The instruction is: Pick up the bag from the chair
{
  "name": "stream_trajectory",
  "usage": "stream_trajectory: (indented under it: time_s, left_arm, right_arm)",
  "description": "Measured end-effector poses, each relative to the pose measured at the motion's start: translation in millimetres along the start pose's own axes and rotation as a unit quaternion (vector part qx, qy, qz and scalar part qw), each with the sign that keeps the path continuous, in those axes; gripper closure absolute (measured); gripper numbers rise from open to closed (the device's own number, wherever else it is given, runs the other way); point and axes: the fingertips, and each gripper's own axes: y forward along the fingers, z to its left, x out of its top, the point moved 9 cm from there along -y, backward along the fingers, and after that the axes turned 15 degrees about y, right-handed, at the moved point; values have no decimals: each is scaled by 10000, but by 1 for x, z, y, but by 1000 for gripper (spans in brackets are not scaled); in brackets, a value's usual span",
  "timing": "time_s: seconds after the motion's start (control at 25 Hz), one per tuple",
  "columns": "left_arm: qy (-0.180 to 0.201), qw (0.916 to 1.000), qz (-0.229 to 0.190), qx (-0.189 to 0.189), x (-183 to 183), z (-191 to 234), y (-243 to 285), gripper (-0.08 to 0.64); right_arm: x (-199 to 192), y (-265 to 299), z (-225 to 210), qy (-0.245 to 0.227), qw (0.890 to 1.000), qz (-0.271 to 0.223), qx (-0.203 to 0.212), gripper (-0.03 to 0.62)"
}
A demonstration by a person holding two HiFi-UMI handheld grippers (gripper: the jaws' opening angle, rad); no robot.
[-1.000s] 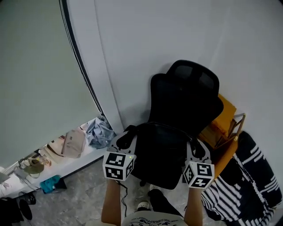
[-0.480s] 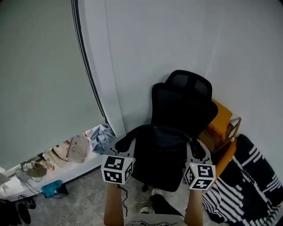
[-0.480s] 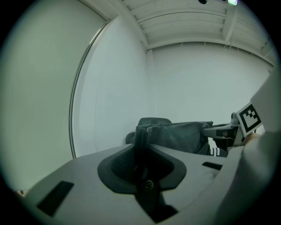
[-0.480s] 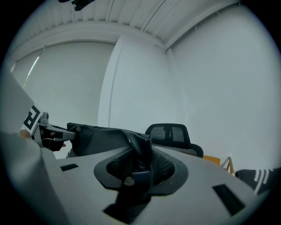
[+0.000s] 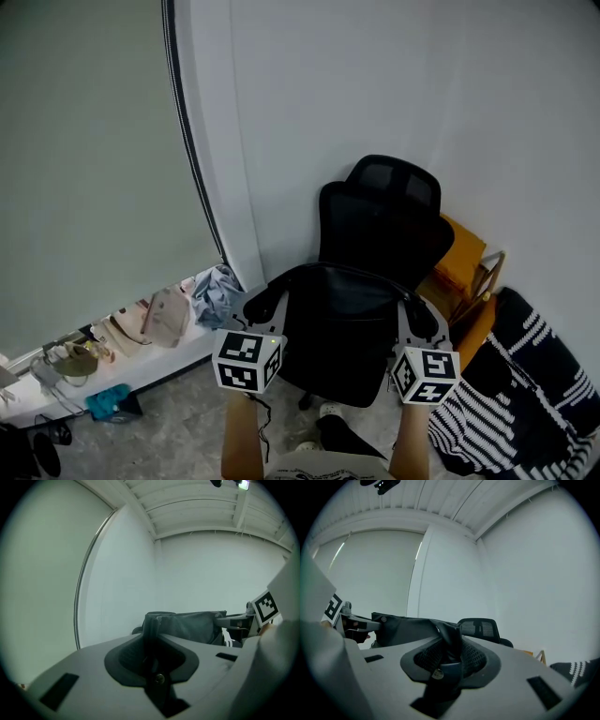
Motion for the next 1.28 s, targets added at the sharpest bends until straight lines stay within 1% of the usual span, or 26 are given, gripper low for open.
stream_trajectory:
  time_s: [0.56, 1.0, 1.28]
  left_arm:
    - [-37, 9999, -75, -63, 2, -2, -14, 492]
    - [-62, 9999, -83, -131, -3, 3, -8, 492]
    - [-73, 9998, -133, -105, -5, 12, -6, 492]
  right_arm:
    - [3, -15, 6, 7, 10000, -55, -24, 471]
    - [1, -8, 9, -30, 10000, -42, -76, 471]
    - [1, 0, 15, -72, 9999, -66, -63, 471]
